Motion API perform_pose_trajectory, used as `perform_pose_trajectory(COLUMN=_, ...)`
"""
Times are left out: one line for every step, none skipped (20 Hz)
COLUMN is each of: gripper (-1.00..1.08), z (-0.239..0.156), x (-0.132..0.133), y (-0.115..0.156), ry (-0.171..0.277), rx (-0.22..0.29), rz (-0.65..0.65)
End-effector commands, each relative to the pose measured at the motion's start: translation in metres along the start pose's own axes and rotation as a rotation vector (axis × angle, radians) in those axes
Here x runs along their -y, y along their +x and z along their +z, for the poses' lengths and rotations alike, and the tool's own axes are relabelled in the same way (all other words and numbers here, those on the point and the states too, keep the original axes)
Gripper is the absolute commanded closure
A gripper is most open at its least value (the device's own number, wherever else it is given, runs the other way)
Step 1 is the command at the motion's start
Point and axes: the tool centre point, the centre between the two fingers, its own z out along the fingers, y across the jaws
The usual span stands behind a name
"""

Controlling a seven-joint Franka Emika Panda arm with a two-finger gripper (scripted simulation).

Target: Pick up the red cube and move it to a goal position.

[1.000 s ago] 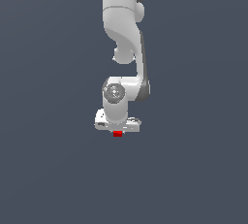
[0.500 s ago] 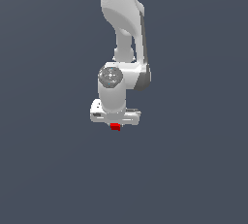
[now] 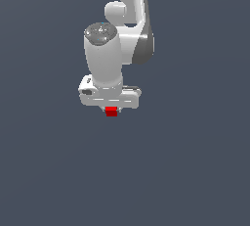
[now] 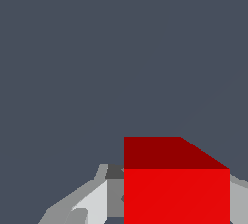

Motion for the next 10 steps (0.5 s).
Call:
perform_pose_trajectory(gripper=1.08, z=-0.031, x=-0.004, y=-0.003, ry=0.000, rx=0.000, rz=0.000)
perform_pose_trajectory(gripper=1.08, z=-0.043, x=-0.005, y=-0.004, ry=0.000, rx=0.000, rz=0.000)
perform_pose_trajectory(gripper=1.08, z=-0.054, x=-0.007, y=-0.004, ry=0.000, rx=0.000, rz=0.000)
perform_pose_trajectory(gripper=1.08, z=-0.065, x=-0.008, y=-0.005, ry=0.000, rx=0.000, rz=0.000)
perform_pose_trajectory(gripper=1.08, z=-0.076, x=-0.010, y=-0.006, ry=0.000, rx=0.000, rz=0.000)
perform_pose_trajectory(gripper=1.08, z=-0.086, x=-0.011, y=-0.006, ry=0.000, rx=0.000, rz=0.000)
perform_pose_trajectory(gripper=1.08, z=-0.096, x=-0.012, y=-0.007, ry=0.000, rx=0.000, rz=0.000)
perform_pose_trajectory(gripper=1.08, z=-0.105, x=-0.013, y=-0.007, ry=0.000, rx=0.000, rz=0.000)
perform_pose_trajectory(gripper=1.08, z=-0.114, x=-0.014, y=-0.007, ry=0.000, rx=0.000, rz=0.000)
perform_pose_trajectory(gripper=1.08, z=-0.122, x=-0.015, y=-0.008, ry=0.000, rx=0.000, rz=0.000)
